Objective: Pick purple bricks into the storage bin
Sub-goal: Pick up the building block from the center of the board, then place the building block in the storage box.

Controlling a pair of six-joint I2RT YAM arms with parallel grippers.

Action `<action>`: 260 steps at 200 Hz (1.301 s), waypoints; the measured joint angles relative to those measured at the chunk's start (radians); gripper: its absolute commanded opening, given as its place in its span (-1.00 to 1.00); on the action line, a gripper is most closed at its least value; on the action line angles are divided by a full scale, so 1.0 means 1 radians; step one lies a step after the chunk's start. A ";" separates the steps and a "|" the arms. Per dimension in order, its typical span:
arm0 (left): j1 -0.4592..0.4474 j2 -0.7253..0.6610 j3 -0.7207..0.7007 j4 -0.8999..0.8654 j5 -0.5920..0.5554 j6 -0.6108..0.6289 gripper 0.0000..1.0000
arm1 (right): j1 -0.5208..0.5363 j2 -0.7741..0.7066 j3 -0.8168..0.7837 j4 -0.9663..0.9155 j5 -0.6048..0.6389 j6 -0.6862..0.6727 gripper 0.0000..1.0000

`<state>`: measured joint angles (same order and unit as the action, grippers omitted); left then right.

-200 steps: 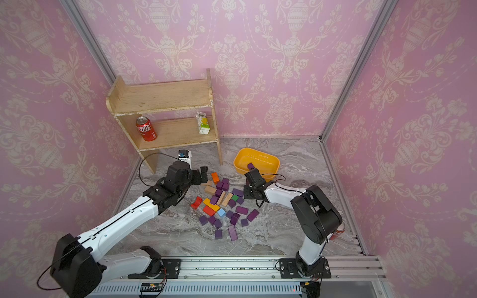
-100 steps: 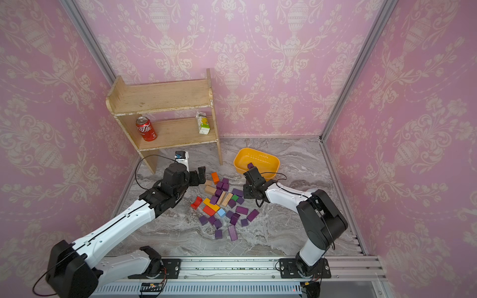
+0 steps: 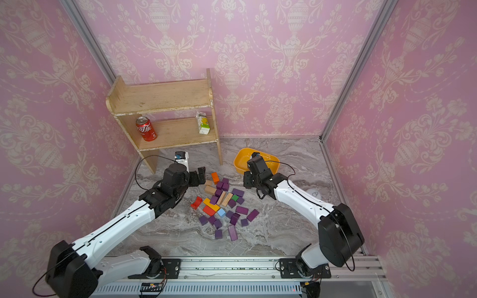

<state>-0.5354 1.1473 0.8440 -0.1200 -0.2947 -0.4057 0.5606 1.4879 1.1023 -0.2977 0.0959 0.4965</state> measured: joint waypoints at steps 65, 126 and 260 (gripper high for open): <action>0.000 -0.010 0.000 -0.002 0.000 0.000 0.98 | -0.077 0.148 0.241 -0.021 0.050 -0.056 -0.65; 0.000 -0.057 -0.010 -0.002 -0.008 0.001 0.98 | -0.151 0.276 0.328 -0.048 0.056 -0.091 0.01; 0.000 -0.057 0.021 -0.060 -0.007 0.055 0.99 | -0.134 0.121 0.247 -0.039 0.039 -0.186 0.61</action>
<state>-0.5354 1.0901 0.8654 -0.1802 -0.3016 -0.3508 0.4271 1.6085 1.3491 -0.3363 0.1345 0.3103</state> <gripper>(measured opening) 0.991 0.797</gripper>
